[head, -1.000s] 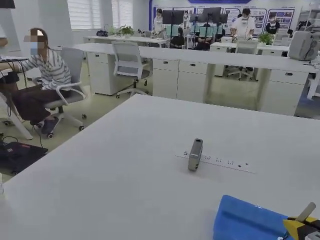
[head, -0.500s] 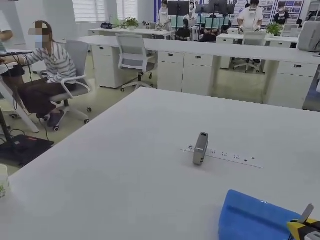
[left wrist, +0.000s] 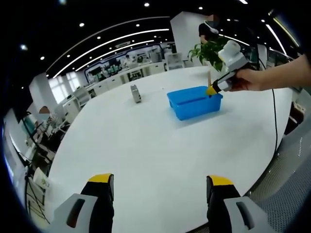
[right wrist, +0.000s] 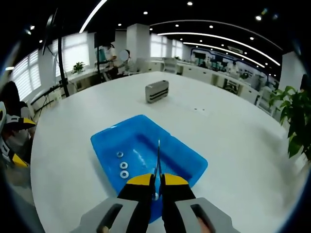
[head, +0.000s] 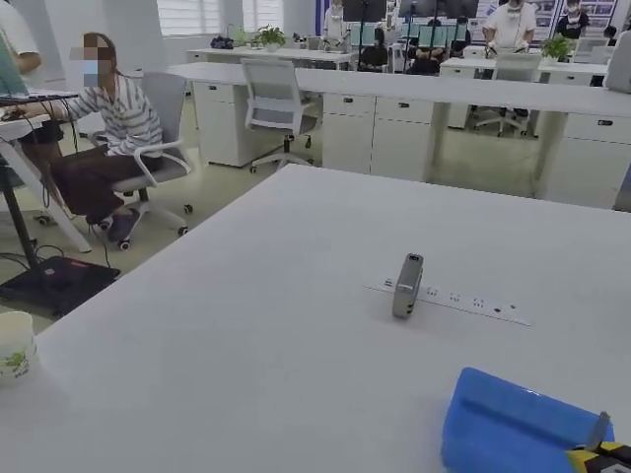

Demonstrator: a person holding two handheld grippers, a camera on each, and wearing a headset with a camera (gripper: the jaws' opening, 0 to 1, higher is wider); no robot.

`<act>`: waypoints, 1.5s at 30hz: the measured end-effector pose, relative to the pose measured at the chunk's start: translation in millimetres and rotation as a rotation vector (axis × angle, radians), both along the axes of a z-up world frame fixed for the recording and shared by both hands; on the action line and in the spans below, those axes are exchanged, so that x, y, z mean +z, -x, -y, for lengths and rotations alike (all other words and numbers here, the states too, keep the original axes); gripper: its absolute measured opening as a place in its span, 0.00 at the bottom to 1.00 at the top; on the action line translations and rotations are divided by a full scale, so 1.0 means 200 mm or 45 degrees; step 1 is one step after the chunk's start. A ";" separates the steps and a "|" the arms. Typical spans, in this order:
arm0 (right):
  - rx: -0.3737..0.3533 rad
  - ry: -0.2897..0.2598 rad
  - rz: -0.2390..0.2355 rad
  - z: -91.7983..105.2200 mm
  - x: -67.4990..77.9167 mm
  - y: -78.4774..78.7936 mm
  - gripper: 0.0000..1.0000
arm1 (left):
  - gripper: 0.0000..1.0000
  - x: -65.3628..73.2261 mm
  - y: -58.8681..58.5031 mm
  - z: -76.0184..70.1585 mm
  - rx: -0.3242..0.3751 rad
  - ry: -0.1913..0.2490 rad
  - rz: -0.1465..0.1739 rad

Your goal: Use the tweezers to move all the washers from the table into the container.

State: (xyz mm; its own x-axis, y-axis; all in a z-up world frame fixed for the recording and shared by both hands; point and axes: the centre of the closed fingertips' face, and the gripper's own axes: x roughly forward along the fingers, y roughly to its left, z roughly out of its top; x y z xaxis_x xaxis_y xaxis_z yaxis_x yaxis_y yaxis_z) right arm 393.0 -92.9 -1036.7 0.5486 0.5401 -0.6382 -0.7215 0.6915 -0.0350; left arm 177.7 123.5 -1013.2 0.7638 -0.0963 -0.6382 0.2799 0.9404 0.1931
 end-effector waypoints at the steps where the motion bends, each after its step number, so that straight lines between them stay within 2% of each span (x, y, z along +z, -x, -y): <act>1: 0.000 -0.010 0.016 -0.01 0.01 -0.01 0.02 | 0.79 0.01 0.00 0.00 0.006 0.000 0.008; 5: -0.004 -0.011 -0.002 -0.01 0.01 -0.01 0.03 | 0.76 0.02 0.00 -0.01 0.008 -0.006 0.018; 8: -0.013 -0.003 0.009 -0.01 0.02 -0.01 0.03 | 0.76 0.02 0.00 -0.01 0.008 -0.016 0.022; 13: -0.024 -0.057 0.034 -0.02 0.09 -0.01 0.03 | 0.76 0.04 0.00 -0.02 0.012 -0.016 0.035; 15: -0.027 -0.101 0.043 -0.02 0.14 0.01 0.03 | 0.76 0.06 -0.01 -0.02 0.020 -0.002 0.049; 17: -0.014 -0.107 0.073 -0.03 0.20 0.03 0.03 | 0.76 0.09 -0.01 0.01 0.007 0.038 0.066; 19: -0.002 -0.114 0.096 -0.02 0.26 0.05 0.03 | 0.75 0.12 -0.01 0.04 -0.036 0.044 0.088; 23: -0.012 -0.160 0.150 -0.01 0.42 0.12 0.03 | 0.74 0.13 0.03 0.11 -0.125 0.048 0.058; 25: -0.011 -0.197 0.164 -0.02 0.49 0.18 0.03 | 0.73 0.18 0.04 0.13 -0.170 0.036 0.080; 27: 0.005 -0.199 0.189 -0.02 0.55 0.25 0.03 | 0.72 0.25 0.03 0.18 -0.218 0.060 0.099; 28: 0.019 -0.204 0.181 -0.03 0.57 0.31 0.03 | 0.73 0.27 0.02 0.19 -0.231 0.075 0.107; 31: 0.061 -0.202 0.183 -0.06 0.61 0.40 0.03 | 0.72 0.37 0.00 0.26 -0.301 0.134 0.132; 33: 0.097 -0.185 0.192 -0.07 0.63 0.47 0.03 | 0.72 0.42 -0.02 0.29 -0.342 0.150 0.139; 36: 0.144 -0.207 0.180 -0.11 0.67 0.57 0.03 | 0.70 0.50 -0.06 0.34 -0.419 0.204 0.160; 39: 0.203 -0.196 0.168 -0.14 0.69 0.65 0.03 | 0.67 0.57 -0.09 0.38 -0.476 0.220 0.162; 43: 0.314 -0.163 0.148 -0.20 0.69 0.75 0.03 | 0.63 0.71 -0.11 0.49 -0.586 0.350 0.169; 44: 0.370 -0.174 0.122 -0.23 0.69 0.80 0.03 | 0.61 0.74 -0.10 0.51 -0.612 0.376 0.161; 45: 0.385 -0.180 0.101 -0.24 0.70 0.82 0.03 | 0.59 0.78 -0.10 0.55 -0.646 0.409 0.159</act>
